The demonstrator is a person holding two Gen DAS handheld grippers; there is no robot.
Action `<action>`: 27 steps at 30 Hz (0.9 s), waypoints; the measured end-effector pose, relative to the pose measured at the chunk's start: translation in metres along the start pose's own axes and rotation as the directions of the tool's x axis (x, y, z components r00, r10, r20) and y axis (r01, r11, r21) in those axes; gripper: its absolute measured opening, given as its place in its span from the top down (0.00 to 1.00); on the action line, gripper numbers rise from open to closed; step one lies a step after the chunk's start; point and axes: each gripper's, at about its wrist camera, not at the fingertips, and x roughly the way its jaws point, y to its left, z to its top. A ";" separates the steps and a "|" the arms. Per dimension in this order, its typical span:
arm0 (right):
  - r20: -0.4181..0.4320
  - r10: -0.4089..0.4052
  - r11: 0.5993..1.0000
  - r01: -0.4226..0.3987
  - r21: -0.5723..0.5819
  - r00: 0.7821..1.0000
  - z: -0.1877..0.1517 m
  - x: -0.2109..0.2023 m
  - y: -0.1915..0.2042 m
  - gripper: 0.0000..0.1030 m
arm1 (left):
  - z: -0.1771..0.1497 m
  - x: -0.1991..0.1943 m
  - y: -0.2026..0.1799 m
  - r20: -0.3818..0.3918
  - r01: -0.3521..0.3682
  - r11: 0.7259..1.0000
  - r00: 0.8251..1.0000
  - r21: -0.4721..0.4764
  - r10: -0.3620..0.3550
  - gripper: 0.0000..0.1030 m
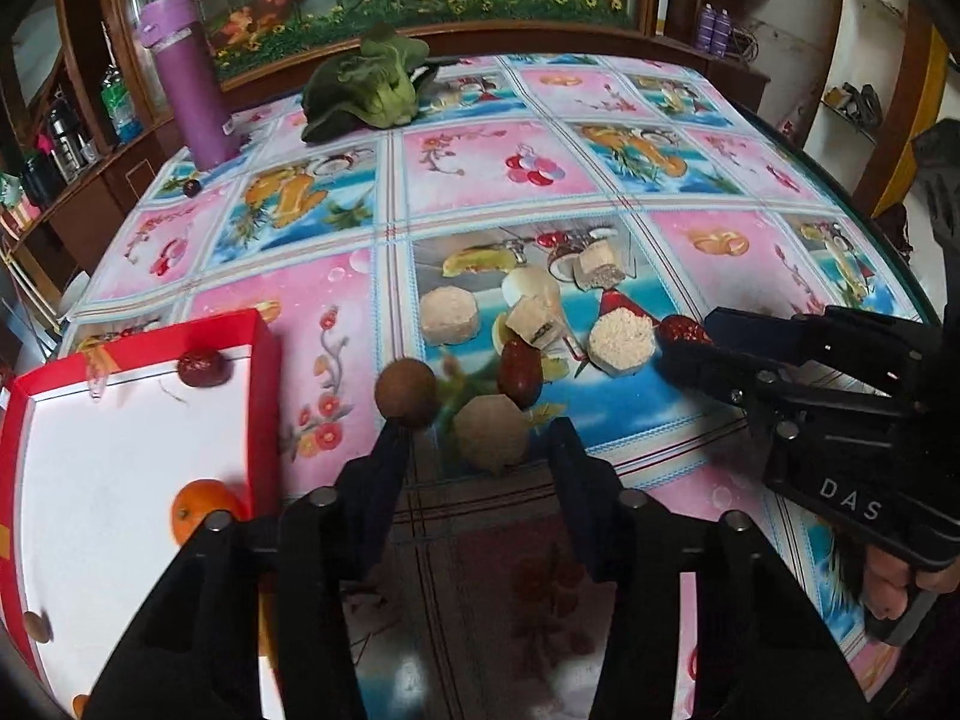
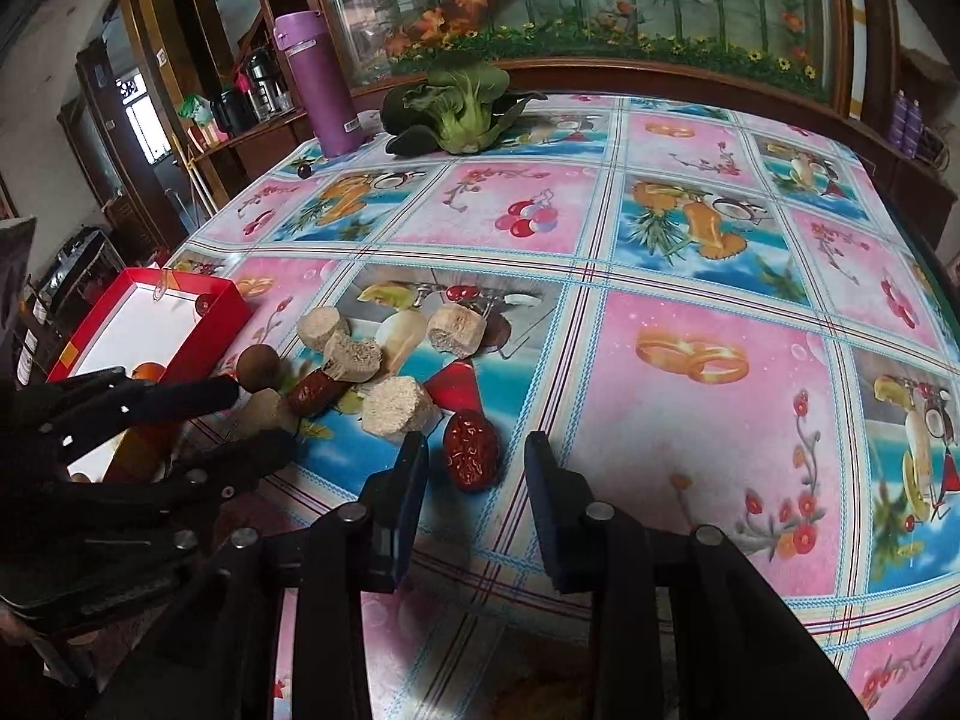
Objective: Organize fruits
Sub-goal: 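Grasp a tan round cake with the left tool while the right tool grasps a red date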
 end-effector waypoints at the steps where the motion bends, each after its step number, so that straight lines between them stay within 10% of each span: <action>1: 0.000 -0.002 1.000 0.002 -0.002 1.000 0.000 0.000 0.000 0.71 | 0.000 0.003 -0.001 -0.006 0.006 1.000 1.000 0.001 -0.006 0.58; 15: 0.013 -0.012 1.000 0.011 0.005 1.000 0.000 -0.005 -0.001 0.83 | -0.004 -0.003 -0.001 0.018 0.058 0.997 0.998 -0.041 -0.057 0.73; 27: 0.075 0.002 0.999 -0.005 0.034 0.997 0.000 -0.017 -0.003 0.83 | -0.021 -0.063 0.007 0.157 -0.060 0.995 0.985 -0.076 0.071 0.73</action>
